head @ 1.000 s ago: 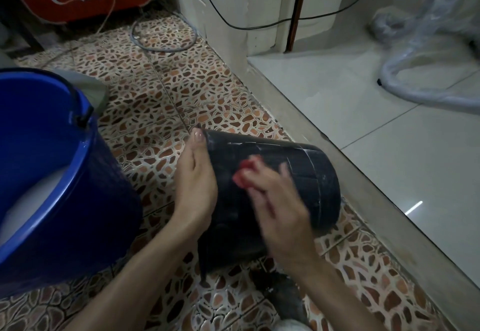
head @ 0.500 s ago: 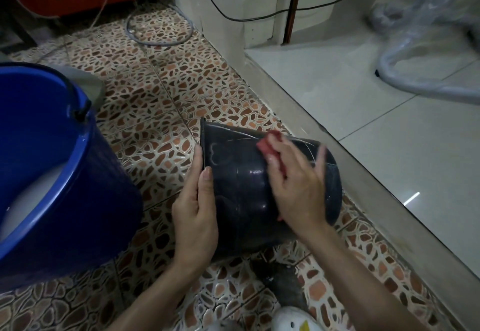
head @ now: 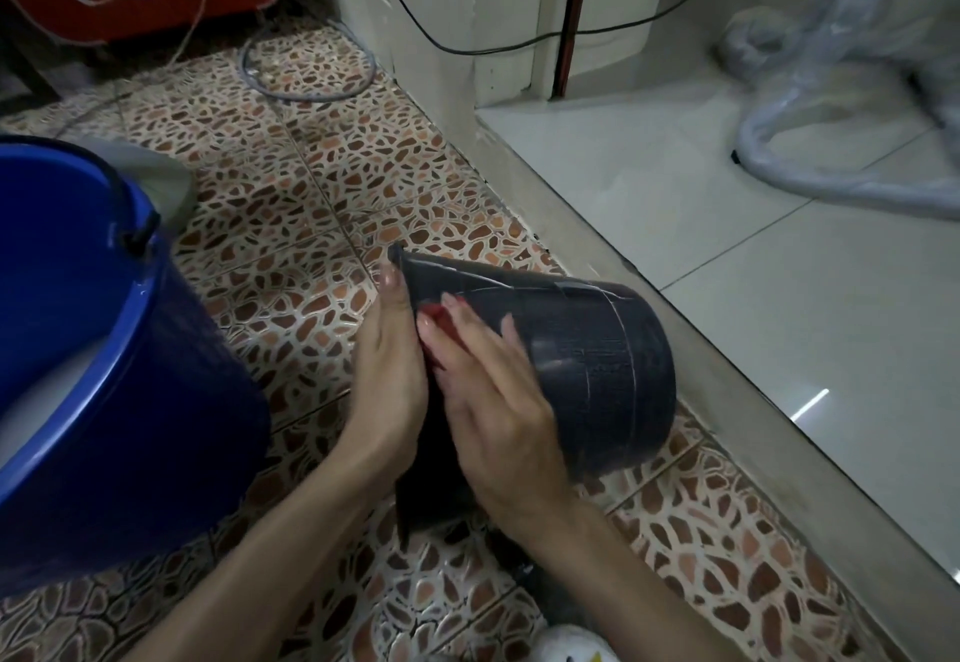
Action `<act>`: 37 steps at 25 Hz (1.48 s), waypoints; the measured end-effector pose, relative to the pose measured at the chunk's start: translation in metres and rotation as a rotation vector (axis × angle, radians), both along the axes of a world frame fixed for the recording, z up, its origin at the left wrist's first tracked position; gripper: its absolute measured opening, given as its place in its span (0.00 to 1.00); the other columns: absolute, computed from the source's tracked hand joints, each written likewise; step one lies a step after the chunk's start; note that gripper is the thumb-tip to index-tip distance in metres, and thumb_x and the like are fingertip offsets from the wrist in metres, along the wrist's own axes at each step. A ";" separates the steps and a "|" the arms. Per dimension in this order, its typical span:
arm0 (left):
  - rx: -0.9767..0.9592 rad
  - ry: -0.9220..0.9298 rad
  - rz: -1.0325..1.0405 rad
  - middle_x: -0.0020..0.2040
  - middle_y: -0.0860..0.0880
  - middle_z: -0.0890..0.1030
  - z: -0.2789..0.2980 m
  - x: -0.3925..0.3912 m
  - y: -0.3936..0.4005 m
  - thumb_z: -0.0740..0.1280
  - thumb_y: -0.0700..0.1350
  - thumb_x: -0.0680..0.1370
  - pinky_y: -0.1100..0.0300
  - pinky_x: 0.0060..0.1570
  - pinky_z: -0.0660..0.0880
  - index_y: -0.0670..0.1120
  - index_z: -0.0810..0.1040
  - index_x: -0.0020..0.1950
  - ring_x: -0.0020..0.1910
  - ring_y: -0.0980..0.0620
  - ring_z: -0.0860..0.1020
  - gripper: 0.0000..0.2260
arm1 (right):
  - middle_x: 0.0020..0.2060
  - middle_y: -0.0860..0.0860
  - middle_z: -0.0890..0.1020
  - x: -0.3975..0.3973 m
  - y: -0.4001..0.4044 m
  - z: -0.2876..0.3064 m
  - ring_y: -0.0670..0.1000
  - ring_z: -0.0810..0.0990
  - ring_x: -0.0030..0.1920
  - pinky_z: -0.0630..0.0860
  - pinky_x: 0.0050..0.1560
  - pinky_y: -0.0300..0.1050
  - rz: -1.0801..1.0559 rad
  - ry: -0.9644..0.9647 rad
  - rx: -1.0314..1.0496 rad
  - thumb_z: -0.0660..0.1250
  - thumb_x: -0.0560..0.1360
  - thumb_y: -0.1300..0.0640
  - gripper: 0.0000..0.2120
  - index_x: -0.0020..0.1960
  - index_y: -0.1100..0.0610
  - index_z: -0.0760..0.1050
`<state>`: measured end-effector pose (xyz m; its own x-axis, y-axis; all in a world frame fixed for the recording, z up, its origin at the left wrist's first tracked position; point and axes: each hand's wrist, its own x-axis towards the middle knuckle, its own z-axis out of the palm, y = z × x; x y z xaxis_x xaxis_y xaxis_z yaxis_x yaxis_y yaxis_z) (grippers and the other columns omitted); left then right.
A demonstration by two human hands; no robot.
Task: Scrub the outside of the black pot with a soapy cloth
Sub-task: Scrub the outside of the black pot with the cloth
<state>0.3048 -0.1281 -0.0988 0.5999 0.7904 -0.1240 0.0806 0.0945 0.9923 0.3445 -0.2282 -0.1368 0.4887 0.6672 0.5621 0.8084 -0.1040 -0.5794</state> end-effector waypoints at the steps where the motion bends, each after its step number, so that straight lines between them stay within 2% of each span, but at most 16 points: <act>1: 0.038 -0.029 -0.001 0.56 0.49 0.85 0.001 -0.005 -0.006 0.49 0.64 0.81 0.64 0.57 0.78 0.44 0.79 0.64 0.57 0.55 0.83 0.30 | 0.71 0.55 0.72 0.006 0.013 0.004 0.50 0.70 0.72 0.57 0.76 0.60 0.000 -0.006 -0.035 0.57 0.83 0.58 0.18 0.72 0.56 0.70; 5: 0.109 -0.125 -0.065 0.60 0.54 0.83 -0.012 -0.030 -0.014 0.50 0.52 0.84 0.67 0.54 0.78 0.47 0.73 0.71 0.60 0.60 0.81 0.21 | 0.70 0.50 0.74 0.044 0.034 0.010 0.46 0.72 0.70 0.49 0.77 0.62 -0.193 0.025 -0.197 0.52 0.82 0.49 0.21 0.73 0.50 0.68; 8: 0.115 -0.093 -0.052 0.65 0.57 0.79 -0.022 -0.041 -0.022 0.51 0.50 0.85 0.67 0.60 0.76 0.51 0.70 0.73 0.64 0.64 0.77 0.19 | 0.69 0.48 0.74 0.063 0.007 -0.007 0.44 0.70 0.70 0.51 0.76 0.65 -0.361 0.076 -0.225 0.53 0.82 0.47 0.21 0.73 0.48 0.68; 10: 0.131 -0.057 -0.033 0.68 0.63 0.74 -0.026 -0.048 -0.028 0.51 0.52 0.83 0.73 0.63 0.71 0.57 0.68 0.73 0.67 0.70 0.71 0.18 | 0.70 0.47 0.72 0.079 -0.026 -0.021 0.43 0.61 0.73 0.55 0.74 0.68 -0.482 0.171 -0.223 0.55 0.83 0.49 0.20 0.74 0.47 0.66; 12: 0.109 -0.040 -0.035 0.66 0.70 0.73 -0.027 -0.052 -0.030 0.52 0.53 0.83 0.75 0.60 0.70 0.62 0.68 0.71 0.66 0.73 0.70 0.17 | 0.72 0.47 0.69 0.098 -0.054 -0.028 0.51 0.54 0.77 0.56 0.74 0.68 -0.615 0.340 -0.212 0.55 0.83 0.49 0.20 0.75 0.47 0.65; 14: 0.078 -0.026 -0.038 0.60 0.79 0.72 -0.022 -0.048 -0.025 0.54 0.54 0.84 0.74 0.58 0.71 0.66 0.66 0.69 0.62 0.77 0.70 0.14 | 0.71 0.51 0.72 0.099 -0.071 -0.030 0.56 0.64 0.74 0.64 0.72 0.62 -0.674 0.440 -0.061 0.56 0.83 0.53 0.19 0.73 0.51 0.68; 15: 0.063 -0.025 -0.034 0.60 0.81 0.70 -0.019 -0.044 -0.020 0.54 0.55 0.84 0.70 0.60 0.70 0.67 0.65 0.71 0.63 0.78 0.69 0.16 | 0.68 0.52 0.75 0.086 -0.072 -0.027 0.56 0.72 0.68 0.71 0.68 0.56 -0.651 0.414 0.043 0.58 0.83 0.55 0.18 0.71 0.53 0.70; 17: 0.060 -0.015 -0.016 0.69 0.75 0.66 -0.014 -0.033 -0.011 0.51 0.57 0.80 0.58 0.71 0.66 0.66 0.61 0.76 0.71 0.72 0.65 0.23 | 0.65 0.51 0.76 0.043 -0.058 -0.020 0.60 0.82 0.54 0.80 0.55 0.48 -0.483 0.264 0.117 0.59 0.82 0.57 0.15 0.68 0.54 0.72; 19: 0.103 0.033 0.010 0.77 0.65 0.62 -0.014 -0.025 -0.011 0.45 0.64 0.81 0.51 0.77 0.58 0.62 0.59 0.78 0.76 0.65 0.59 0.26 | 0.68 0.53 0.74 0.007 -0.033 -0.016 0.63 0.79 0.61 0.75 0.64 0.51 -0.160 0.065 0.075 0.60 0.82 0.57 0.14 0.67 0.55 0.72; 21: 0.133 0.047 0.008 0.77 0.62 0.64 -0.015 -0.024 -0.014 0.40 0.68 0.79 0.57 0.78 0.57 0.59 0.61 0.79 0.75 0.66 0.61 0.32 | 0.68 0.55 0.75 -0.001 -0.005 -0.007 0.55 0.73 0.70 0.63 0.74 0.59 0.042 -0.041 0.064 0.61 0.82 0.59 0.14 0.66 0.59 0.75; 23: 0.128 -0.002 -0.012 0.71 0.68 0.68 -0.014 -0.028 -0.014 0.41 0.67 0.77 0.74 0.70 0.61 0.56 0.63 0.79 0.68 0.76 0.65 0.34 | 0.67 0.54 0.77 0.007 0.018 0.006 0.50 0.74 0.69 0.57 0.75 0.61 0.020 -0.048 0.003 0.62 0.81 0.59 0.15 0.65 0.59 0.77; 25: 0.086 -0.071 -0.019 0.68 0.69 0.69 -0.013 -0.032 -0.014 0.44 0.64 0.78 0.77 0.65 0.64 0.55 0.62 0.79 0.67 0.76 0.67 0.31 | 0.65 0.51 0.79 0.025 0.033 0.014 0.48 0.76 0.67 0.55 0.76 0.62 -0.055 -0.027 -0.095 0.62 0.81 0.56 0.15 0.66 0.55 0.77; 29: 0.048 -0.122 -0.016 0.67 0.62 0.76 -0.014 -0.032 -0.019 0.48 0.62 0.80 0.68 0.61 0.74 0.55 0.66 0.77 0.66 0.66 0.75 0.28 | 0.59 0.52 0.82 0.046 0.034 0.030 0.49 0.80 0.59 0.57 0.76 0.61 -0.139 0.137 -0.091 0.65 0.80 0.58 0.13 0.63 0.57 0.79; 32: 0.102 -0.137 -0.013 0.66 0.57 0.80 -0.013 -0.029 -0.018 0.48 0.59 0.81 0.62 0.65 0.73 0.55 0.72 0.72 0.67 0.60 0.76 0.24 | 0.64 0.53 0.79 0.010 0.021 0.025 0.47 0.76 0.65 0.55 0.77 0.56 -0.111 0.131 -0.069 0.64 0.80 0.59 0.15 0.66 0.57 0.76; 35: 0.120 -0.147 -0.005 0.72 0.50 0.75 -0.020 -0.032 -0.020 0.51 0.56 0.85 0.52 0.73 0.67 0.46 0.69 0.76 0.73 0.55 0.71 0.24 | 0.67 0.50 0.77 0.012 0.033 0.021 0.46 0.74 0.68 0.52 0.77 0.58 -0.150 0.089 -0.152 0.58 0.81 0.53 0.18 0.69 0.54 0.74; 37: 0.119 -0.142 -0.007 0.77 0.50 0.70 -0.027 -0.036 -0.021 0.55 0.55 0.85 0.46 0.74 0.65 0.46 0.64 0.79 0.76 0.54 0.67 0.24 | 0.66 0.48 0.78 0.035 0.040 0.023 0.46 0.75 0.67 0.52 0.77 0.59 -0.215 0.130 -0.213 0.59 0.81 0.51 0.17 0.69 0.52 0.74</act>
